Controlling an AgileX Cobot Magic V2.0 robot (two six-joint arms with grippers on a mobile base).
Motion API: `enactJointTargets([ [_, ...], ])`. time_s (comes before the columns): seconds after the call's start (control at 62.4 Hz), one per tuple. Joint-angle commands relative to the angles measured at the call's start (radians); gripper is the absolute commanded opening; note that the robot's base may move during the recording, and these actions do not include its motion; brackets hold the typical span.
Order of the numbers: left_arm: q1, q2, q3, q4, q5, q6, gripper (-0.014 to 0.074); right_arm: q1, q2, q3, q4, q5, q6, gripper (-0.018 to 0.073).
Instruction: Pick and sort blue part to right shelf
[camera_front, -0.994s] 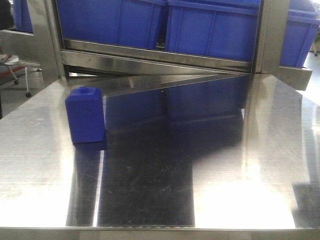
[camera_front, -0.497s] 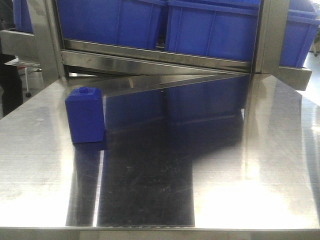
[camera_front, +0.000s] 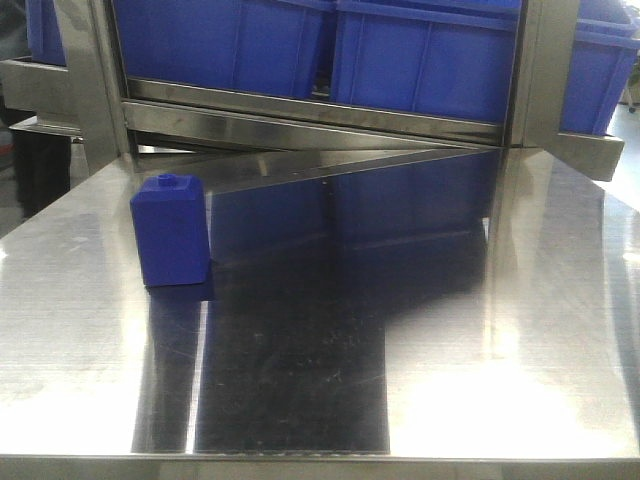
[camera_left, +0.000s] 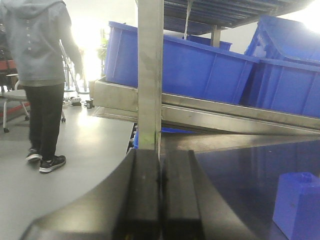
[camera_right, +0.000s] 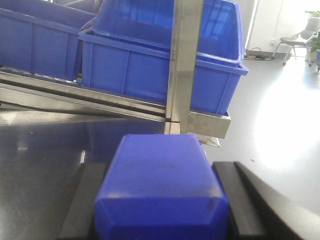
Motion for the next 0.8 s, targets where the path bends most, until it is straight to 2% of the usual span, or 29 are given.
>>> enactJointTargets([
  [0.0,0.002,-0.021,0.021,-0.009,-0.086,0.0,0.0123,-0.003,0.006,-0.03,0.003,-0.091,-0.008,0.0445],
  [0.192,0.002,-0.021,0.021,-0.006,-0.086,0.0,0.0123,-0.003,0.006,-0.03,0.003,-0.091,-0.008,0.0445],
  [0.305,0.002,-0.021,0.021,0.037,-0.086,0.0,0.0123,-0.003,0.006,-0.03,0.003,-0.091,-0.008,0.0445],
  [0.785,-0.002,-0.019,0.019,0.033,-0.087,0.0,0.0123,-0.003,0.006,-0.03,0.003,-0.09,-0.008,0.0445],
])
